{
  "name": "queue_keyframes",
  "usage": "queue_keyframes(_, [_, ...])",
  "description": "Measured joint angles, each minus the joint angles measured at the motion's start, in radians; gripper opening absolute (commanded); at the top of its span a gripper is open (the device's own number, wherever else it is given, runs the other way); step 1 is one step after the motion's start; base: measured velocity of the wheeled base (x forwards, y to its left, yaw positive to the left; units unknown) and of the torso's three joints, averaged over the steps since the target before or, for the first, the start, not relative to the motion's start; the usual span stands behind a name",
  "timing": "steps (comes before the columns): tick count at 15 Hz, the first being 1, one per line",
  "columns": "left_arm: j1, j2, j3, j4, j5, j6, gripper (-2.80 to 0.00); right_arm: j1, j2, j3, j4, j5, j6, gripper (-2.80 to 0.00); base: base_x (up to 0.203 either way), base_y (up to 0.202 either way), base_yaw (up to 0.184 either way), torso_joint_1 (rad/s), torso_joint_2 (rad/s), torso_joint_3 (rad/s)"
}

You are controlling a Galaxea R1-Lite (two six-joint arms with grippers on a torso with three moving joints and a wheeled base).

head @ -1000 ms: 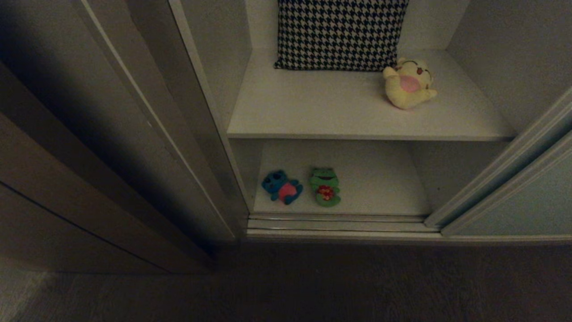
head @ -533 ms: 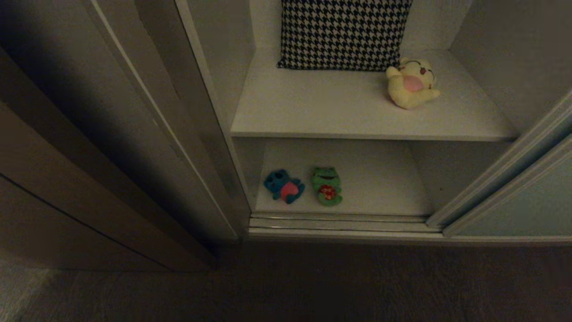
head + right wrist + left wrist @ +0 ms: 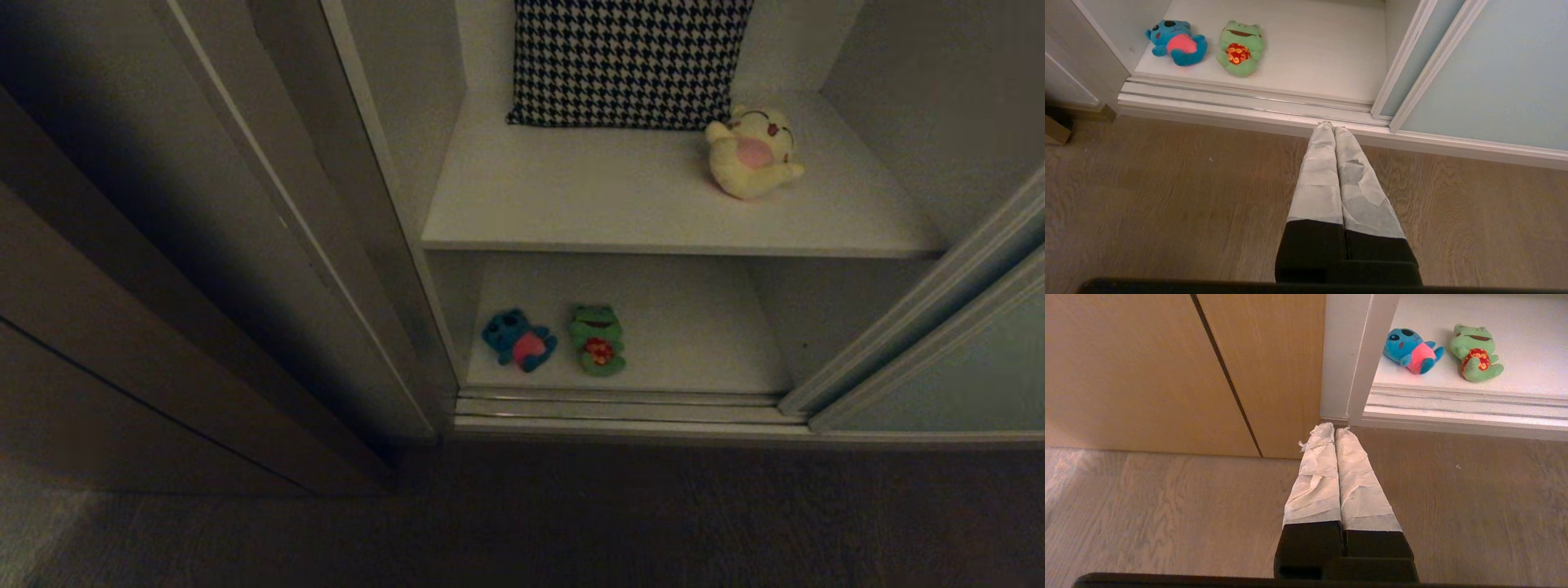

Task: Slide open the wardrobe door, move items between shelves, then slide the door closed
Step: Place the pink doll on the lower shelf

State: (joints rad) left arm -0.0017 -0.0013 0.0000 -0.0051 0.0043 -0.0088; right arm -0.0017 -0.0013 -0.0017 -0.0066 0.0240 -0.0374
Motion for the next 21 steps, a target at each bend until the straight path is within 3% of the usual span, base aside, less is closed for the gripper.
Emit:
queue_keyframes(4, [0.000,0.000,-0.001,0.001,0.000,0.005,-2.80,0.000,0.000,0.000,0.000,0.000,0.001,-2.80,0.032,0.000,0.000,0.000,0.00,0.004])
queue_keyframes(11, [0.000,0.000,-0.001,0.000,0.000,0.000,-2.80,0.000,0.000,0.001,0.001,-0.001,0.004,-2.80,0.182,0.000,0.001,0.003,0.00,0.002])
queue_keyframes(21, [0.000,0.000,0.000,0.000,0.000,0.000,-2.80,0.000,0.000,0.000,0.003,-0.003,0.007,-2.80,0.000,0.000,0.000,0.000,0.00,0.000])
